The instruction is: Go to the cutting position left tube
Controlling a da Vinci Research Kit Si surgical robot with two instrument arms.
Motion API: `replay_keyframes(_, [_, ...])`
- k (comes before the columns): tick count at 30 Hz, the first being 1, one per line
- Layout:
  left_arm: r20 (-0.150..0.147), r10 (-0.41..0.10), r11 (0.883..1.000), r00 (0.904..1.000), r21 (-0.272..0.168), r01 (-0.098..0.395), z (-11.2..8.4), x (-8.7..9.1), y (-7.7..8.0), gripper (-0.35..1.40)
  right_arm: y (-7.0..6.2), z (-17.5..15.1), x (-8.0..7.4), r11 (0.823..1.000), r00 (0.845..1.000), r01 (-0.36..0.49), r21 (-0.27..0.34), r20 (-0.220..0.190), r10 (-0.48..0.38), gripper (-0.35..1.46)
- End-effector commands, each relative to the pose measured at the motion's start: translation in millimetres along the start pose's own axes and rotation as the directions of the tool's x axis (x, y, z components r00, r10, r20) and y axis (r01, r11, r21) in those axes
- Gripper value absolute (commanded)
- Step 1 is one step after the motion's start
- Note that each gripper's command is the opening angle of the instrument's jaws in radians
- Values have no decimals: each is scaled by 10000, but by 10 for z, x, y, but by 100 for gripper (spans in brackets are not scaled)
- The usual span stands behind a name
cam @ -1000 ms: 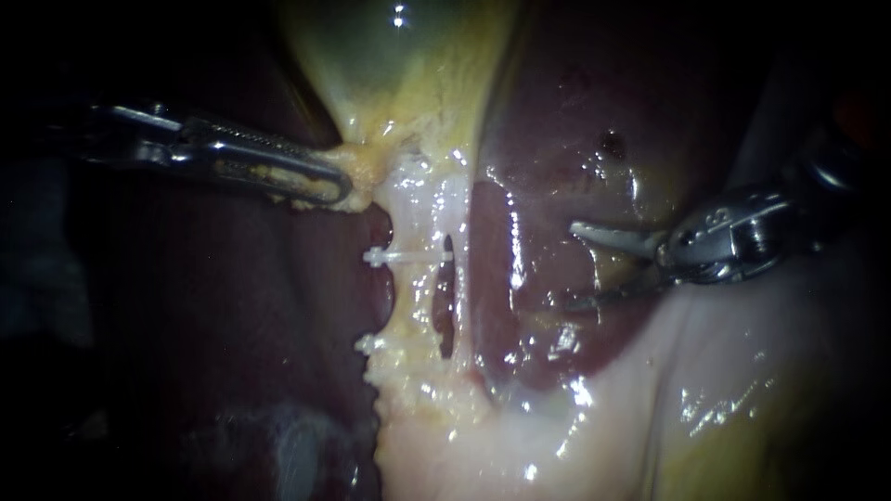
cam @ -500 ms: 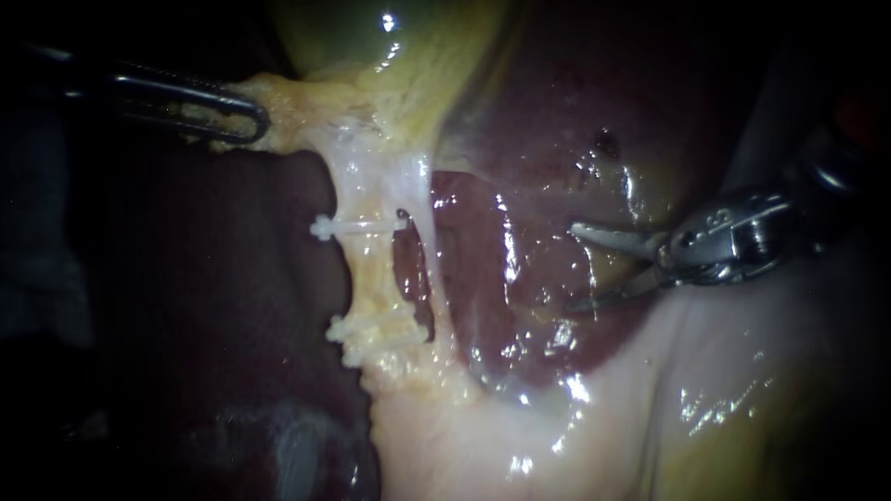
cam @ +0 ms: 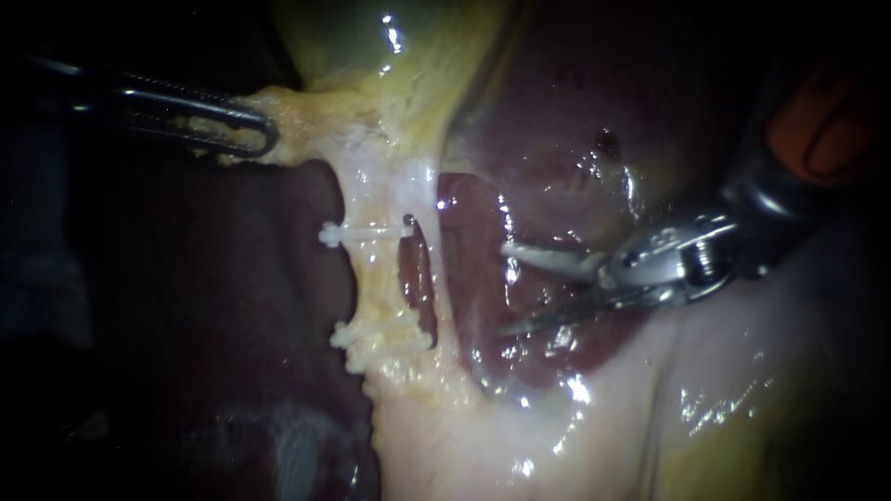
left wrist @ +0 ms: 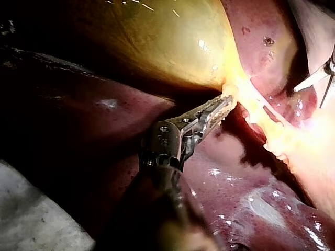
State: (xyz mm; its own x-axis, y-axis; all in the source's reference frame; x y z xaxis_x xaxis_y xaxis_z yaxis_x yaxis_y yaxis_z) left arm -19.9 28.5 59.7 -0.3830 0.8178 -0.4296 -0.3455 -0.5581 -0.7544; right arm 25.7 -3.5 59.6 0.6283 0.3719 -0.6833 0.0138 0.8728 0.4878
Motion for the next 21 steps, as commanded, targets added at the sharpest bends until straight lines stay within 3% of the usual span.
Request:
replay_keyframes(1, [1,2,10000,10000,-9,-2,0,0,0,-35,1,6,1,10000,10000,-15,80,7,15,145])
replay_keyframes(10, [10,-2,10000,10000,-29,2,-1,0,3,-35,12,51,-1,9959,9992,-392,815,-52,398,145])
replay_keyframes(21, [8,56,10000,10000,-26,-56,-1,0,4,-35,23,62,-22,9903,9961,-883,1075,41,884,145])
